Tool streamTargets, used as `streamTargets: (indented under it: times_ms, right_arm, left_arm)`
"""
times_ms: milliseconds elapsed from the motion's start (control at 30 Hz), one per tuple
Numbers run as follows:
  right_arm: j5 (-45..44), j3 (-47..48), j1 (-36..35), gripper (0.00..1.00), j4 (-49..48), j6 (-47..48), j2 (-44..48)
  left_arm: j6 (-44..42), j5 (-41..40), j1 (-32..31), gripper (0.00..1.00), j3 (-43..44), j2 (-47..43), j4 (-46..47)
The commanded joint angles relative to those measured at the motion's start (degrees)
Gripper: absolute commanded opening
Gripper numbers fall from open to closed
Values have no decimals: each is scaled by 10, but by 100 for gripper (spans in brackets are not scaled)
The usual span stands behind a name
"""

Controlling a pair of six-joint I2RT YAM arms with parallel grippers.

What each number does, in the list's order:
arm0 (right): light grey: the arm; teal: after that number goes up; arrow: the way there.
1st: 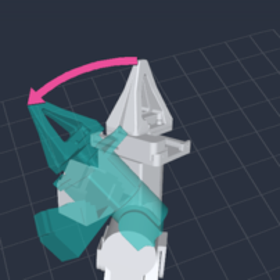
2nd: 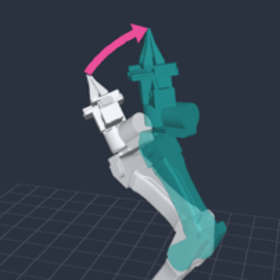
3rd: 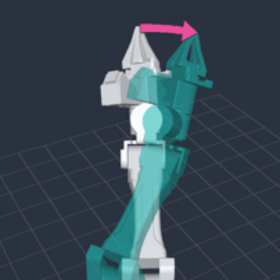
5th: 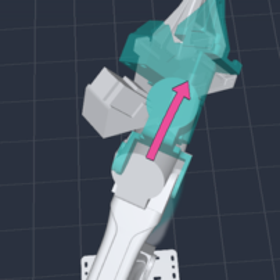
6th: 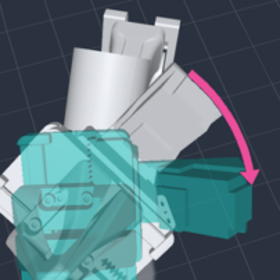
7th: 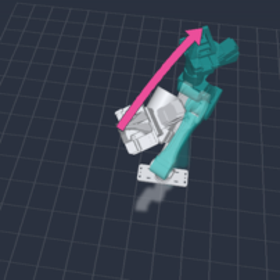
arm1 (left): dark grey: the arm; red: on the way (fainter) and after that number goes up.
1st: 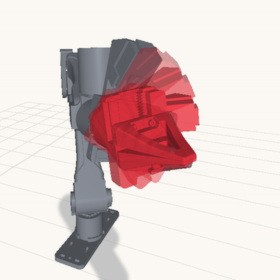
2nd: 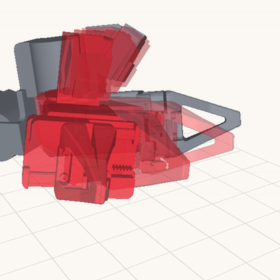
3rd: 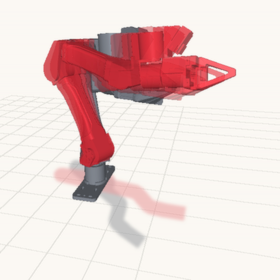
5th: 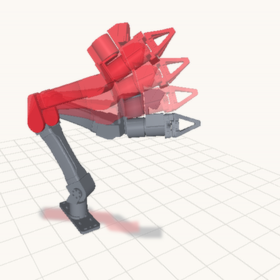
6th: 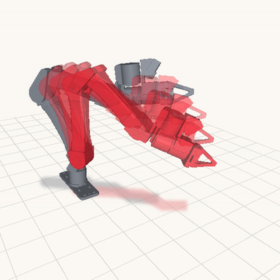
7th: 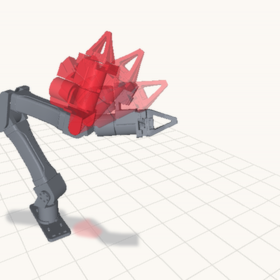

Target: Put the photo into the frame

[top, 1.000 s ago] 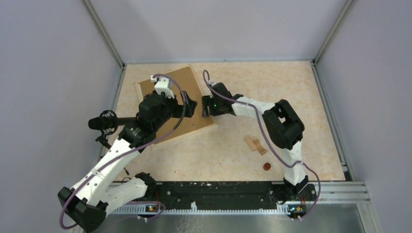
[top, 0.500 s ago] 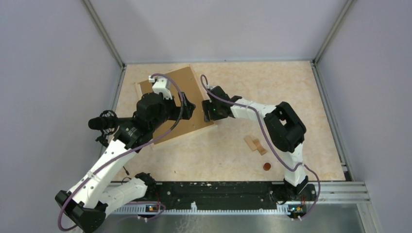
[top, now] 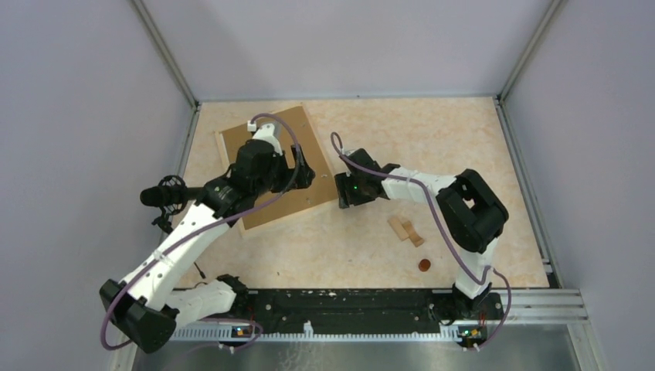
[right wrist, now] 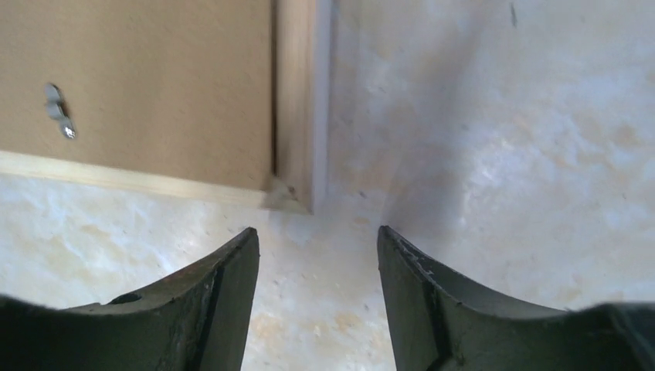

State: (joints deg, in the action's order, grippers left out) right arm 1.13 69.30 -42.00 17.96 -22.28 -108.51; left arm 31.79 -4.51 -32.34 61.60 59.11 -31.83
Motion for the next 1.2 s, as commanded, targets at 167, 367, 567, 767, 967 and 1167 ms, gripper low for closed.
streamTargets:
  times_ms: [167,367,567,767,967,1167]
  right_arm:
    - [111,-103,72,62,-47,13,78]
    - [178,-89,103,75,-174,-36,101]
    - [199,33,104,79,-181,-54,-9]
    - [223,70,132,80,-223,-107,-75]
    - [234,91,134,80,-234,-109,-101]
    - [245,91,134,80,-258,-122,-113]
  left_arm:
    - [25,-106,102,98,61,144,-41]
    - [33,-218,163,98,143,306,11]
    - [39,-259,233,98,272,469,-21]
    - [33,-245,301,98,294,544,0]
    - [28,-232,340,99,291,570,27]
    - [33,-173,358,98,321,620,11]
